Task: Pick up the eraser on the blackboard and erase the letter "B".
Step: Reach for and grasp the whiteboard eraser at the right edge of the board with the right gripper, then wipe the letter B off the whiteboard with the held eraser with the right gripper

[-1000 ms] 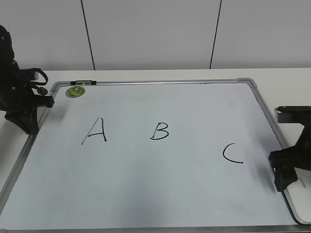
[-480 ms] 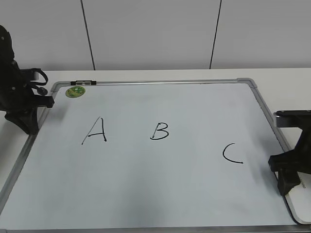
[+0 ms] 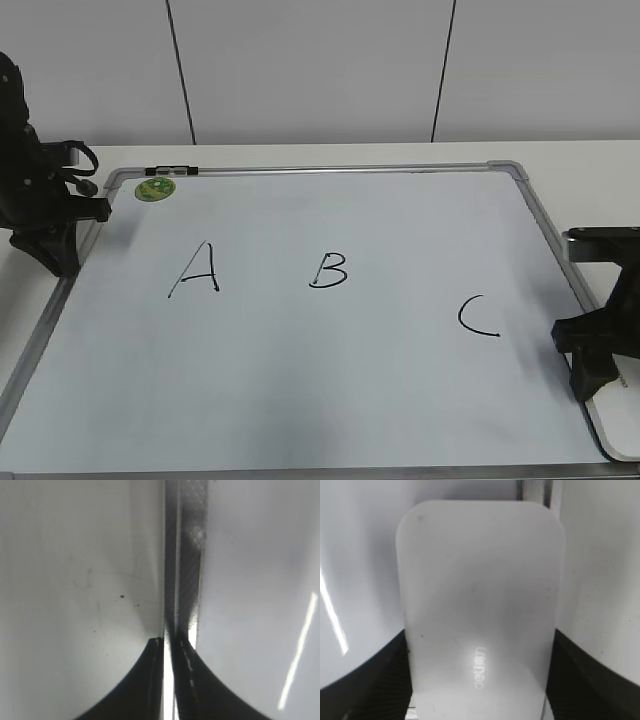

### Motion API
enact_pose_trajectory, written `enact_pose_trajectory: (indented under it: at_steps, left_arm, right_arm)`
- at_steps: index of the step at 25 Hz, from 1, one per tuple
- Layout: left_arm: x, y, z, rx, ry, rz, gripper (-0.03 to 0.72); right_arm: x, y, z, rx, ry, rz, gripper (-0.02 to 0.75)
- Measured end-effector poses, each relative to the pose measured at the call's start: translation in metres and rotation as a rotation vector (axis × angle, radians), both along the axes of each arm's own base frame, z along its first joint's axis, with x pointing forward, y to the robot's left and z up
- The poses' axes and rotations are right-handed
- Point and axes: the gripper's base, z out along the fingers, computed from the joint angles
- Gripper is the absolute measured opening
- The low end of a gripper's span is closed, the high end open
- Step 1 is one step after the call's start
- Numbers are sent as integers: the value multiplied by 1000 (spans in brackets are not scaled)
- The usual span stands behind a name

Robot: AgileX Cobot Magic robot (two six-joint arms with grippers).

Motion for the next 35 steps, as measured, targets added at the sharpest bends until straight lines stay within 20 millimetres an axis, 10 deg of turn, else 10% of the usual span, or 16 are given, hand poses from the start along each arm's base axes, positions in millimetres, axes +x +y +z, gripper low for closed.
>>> enact_pose_trajectory:
  at_steps: [15,26,35]
  left_arm:
    - [0,0,0,-2,0,-1,38]
    - [0,0,0,-3,0,0,38]
    - [0,0,0,-3,0,0,38]
  right_arm:
    - [55,48,59,73,19,108,531]
    - [125,112,50,126,-24,221,530]
    - [146,155,20,153,-18,289,530]
